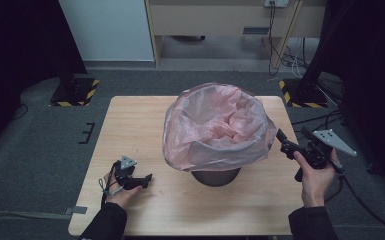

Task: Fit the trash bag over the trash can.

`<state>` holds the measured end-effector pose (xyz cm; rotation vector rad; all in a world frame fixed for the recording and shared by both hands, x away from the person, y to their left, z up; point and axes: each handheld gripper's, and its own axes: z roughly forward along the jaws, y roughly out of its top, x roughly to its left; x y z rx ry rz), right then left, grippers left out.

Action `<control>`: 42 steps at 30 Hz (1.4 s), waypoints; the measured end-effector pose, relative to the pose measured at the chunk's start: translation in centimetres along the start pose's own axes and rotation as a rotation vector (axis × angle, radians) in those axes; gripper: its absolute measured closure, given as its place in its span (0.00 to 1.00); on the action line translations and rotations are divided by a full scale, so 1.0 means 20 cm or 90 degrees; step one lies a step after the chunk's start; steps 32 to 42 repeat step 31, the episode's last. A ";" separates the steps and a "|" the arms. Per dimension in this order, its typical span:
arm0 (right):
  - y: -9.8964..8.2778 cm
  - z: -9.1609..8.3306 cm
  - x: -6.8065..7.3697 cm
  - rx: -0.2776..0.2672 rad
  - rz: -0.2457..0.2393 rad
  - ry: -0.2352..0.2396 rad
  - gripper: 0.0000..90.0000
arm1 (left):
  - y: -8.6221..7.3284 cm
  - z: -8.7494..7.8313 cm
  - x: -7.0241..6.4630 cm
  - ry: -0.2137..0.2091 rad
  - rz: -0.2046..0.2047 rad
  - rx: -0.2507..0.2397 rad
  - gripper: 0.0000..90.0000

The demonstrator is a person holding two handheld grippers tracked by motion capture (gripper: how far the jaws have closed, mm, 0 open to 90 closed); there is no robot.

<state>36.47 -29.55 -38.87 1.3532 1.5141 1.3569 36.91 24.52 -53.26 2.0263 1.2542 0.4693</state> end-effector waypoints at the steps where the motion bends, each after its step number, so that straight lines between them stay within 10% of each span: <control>1: -0.03 0.00 -0.01 0.006 0.002 -0.001 0.13 | 0.00 0.00 0.00 -0.001 0.000 0.001 0.16; 12: -0.40 0.02 -0.11 0.130 0.009 0.012 0.12 | 0.02 -0.07 0.05 -0.002 -0.018 -0.025 0.19; 21: -0.57 0.08 -0.15 0.236 -0.046 0.034 0.12 | -0.02 -0.11 0.10 0.018 -0.026 -0.010 0.19; 30: -0.66 0.12 -0.23 0.336 -0.078 -0.005 0.10 | -0.02 -0.10 0.15 0.038 -0.030 0.021 0.18; 42: -0.67 0.12 -0.24 0.341 -0.088 -0.004 0.10 | -0.02 -0.10 0.15 0.037 -0.030 0.022 0.18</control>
